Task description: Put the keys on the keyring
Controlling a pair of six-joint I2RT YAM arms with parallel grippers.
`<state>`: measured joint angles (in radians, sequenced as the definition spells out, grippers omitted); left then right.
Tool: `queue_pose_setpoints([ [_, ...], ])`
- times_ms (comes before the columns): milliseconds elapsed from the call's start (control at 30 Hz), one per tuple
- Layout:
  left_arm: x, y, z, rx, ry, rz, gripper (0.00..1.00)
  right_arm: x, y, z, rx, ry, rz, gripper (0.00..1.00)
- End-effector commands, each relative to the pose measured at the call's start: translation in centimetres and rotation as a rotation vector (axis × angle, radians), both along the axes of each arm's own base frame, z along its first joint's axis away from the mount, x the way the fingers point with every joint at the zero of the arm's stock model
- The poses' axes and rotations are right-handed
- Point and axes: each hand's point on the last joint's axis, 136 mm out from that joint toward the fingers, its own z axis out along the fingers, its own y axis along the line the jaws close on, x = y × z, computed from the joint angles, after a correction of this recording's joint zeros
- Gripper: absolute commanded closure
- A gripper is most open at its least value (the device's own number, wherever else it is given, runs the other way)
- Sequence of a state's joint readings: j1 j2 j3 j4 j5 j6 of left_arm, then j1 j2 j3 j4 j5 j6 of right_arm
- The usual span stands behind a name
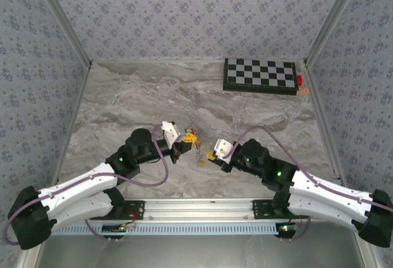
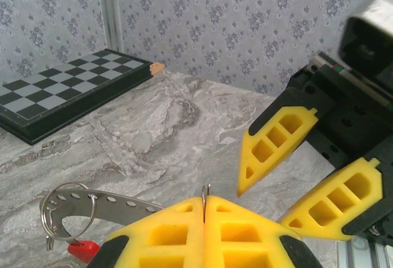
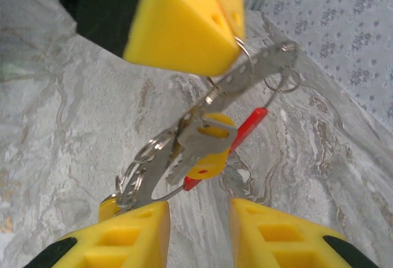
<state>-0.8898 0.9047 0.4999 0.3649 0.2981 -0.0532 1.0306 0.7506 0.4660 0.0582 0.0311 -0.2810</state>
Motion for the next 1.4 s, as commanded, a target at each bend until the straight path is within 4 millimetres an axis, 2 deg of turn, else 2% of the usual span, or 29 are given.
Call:
queue_pose_setpoints([
  [0, 0.6, 0.2, 2.0, -0.072, -0.032, 0.024, 1.00, 1.1, -0.6, 1.7, 0.166, 0.065, -0.096, 0.69],
  [267, 2.4, 0.4, 2.5, -0.149, 0.030, 0.033, 1.00, 3.2, -1.8, 3.0, 0.311, 0.182, -0.194, 0.65],
  [467, 2.2, -0.5, 3.4, -0.192, 0.089, -0.052, 1.00, 4.4, -1.9, 4.8, 0.456, 0.304, -0.146, 0.64],
  [667, 2.7, -0.1, 4.9, -0.255, 0.111, -0.063, 1.00, 6.0, -2.3, 6.7, 0.587, 0.401, -0.092, 0.63],
  [933, 2.7, -0.6, 6.5, -0.293, 0.152, -0.106, 1.00, 5.9, -0.3, 8.6, 0.661, 0.425, 0.070, 0.67],
  [1200, 2.8, -0.8, 6.2, -0.289, 0.174, -0.106, 1.00, 5.5, 1.6, 8.8, 0.649, 0.431, 0.156, 0.69],
  [1367, 2.8, -0.8, 5.9, -0.285, 0.181, -0.106, 1.00, 5.7, 1.7, 9.3, 0.654, 0.409, 0.159, 0.71],
])
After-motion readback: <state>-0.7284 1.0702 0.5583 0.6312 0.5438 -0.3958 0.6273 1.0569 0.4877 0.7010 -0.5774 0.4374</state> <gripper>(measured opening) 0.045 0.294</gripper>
